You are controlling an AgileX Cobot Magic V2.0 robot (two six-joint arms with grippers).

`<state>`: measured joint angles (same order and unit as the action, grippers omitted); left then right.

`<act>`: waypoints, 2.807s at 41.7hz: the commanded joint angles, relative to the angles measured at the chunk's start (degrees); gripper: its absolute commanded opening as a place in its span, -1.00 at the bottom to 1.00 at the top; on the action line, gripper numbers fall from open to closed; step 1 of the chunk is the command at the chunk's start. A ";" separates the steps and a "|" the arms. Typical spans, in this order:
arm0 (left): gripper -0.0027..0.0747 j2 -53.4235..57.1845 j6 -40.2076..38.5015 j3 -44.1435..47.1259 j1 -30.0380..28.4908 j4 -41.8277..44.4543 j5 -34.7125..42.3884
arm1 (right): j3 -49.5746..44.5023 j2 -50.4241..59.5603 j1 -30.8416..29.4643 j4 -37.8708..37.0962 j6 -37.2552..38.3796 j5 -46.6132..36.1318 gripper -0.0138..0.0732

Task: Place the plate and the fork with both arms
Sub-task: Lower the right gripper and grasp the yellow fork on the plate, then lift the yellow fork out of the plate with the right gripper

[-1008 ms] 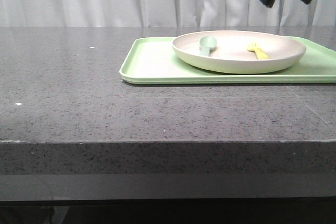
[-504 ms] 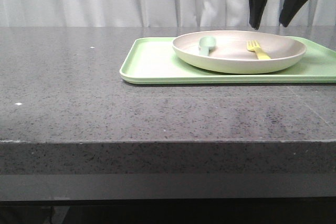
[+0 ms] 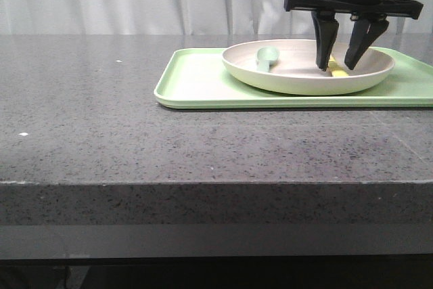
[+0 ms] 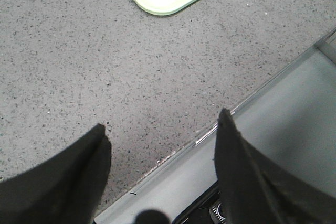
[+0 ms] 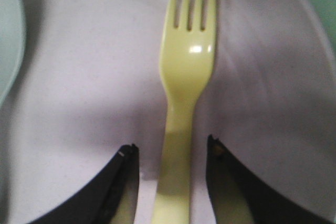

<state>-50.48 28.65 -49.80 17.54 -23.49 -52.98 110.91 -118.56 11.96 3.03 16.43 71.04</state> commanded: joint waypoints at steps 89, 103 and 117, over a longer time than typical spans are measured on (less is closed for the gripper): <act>0.15 0.34 0.03 -1.57 -0.17 -1.71 1.06 | -7.05 16.83 -19.67 11.15 -24.75 5.53 -0.83; 0.15 0.34 0.03 -1.57 -0.17 -1.71 1.40 | -9.50 12.01 -23.84 22.33 -33.39 5.47 -0.83; 0.15 0.34 0.03 -1.57 -0.17 -1.71 1.40 | -9.50 7.71 -23.84 29.00 -35.57 4.65 -0.83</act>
<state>-50.48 28.65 -49.80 17.54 -23.49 -54.29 100.09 -113.94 -11.53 29.23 -18.21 70.77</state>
